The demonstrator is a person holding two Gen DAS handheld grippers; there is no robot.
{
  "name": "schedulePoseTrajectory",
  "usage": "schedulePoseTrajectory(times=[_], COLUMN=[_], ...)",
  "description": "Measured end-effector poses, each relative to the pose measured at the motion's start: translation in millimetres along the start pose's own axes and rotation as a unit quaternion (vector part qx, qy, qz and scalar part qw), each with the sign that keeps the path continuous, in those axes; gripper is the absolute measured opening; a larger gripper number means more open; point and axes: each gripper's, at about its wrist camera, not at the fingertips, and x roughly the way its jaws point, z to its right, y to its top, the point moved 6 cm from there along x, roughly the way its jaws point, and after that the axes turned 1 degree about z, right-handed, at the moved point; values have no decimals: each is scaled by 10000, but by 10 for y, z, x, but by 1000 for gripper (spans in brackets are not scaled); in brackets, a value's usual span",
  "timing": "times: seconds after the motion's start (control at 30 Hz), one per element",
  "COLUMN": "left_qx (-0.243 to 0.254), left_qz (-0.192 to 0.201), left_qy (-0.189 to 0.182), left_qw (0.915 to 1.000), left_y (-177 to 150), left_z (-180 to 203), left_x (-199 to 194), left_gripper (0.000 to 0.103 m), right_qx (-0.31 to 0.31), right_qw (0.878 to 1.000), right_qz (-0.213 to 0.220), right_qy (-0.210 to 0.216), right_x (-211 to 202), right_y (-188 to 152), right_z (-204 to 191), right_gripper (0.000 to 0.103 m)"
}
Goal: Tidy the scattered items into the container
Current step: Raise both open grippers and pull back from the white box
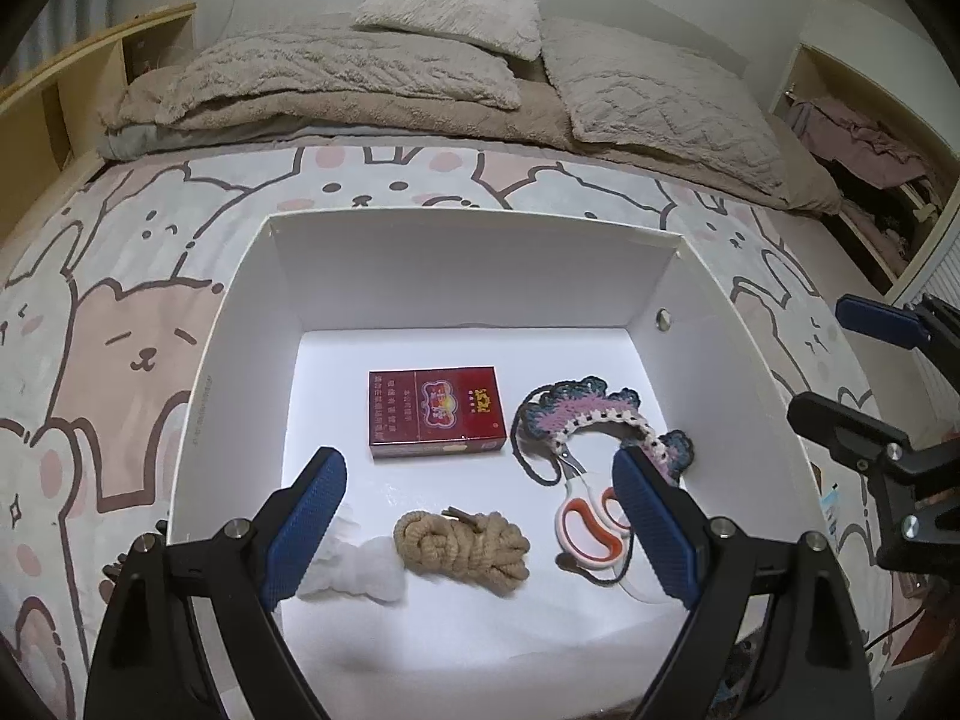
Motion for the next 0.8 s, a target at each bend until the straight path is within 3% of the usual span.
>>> schedulePoseTrajectory(times=[0.53,0.6,0.67,0.8], left_qx=[201,208,188,156], left_qz=[336,383,428,537], left_qy=[255,289,284,310], left_qw=[9989,9986,9985,9980], left_y=[33,33,26,3], left_z=[30,36,37,22], left_x=[-620,-708,-812,-986], left_gripper=[91,91,91,103], right_qx=[10,28,38,-28], right_qw=[9992,9990,9988,9978], right_qz=[392,431,482,635], right_qy=[-69,-72,-104,-209], right_x=[-624,-687,-774,-940], right_y=[73,89,103,115], right_z=[-136,-157,-188,-258], right_gripper=[82,86,103,103])
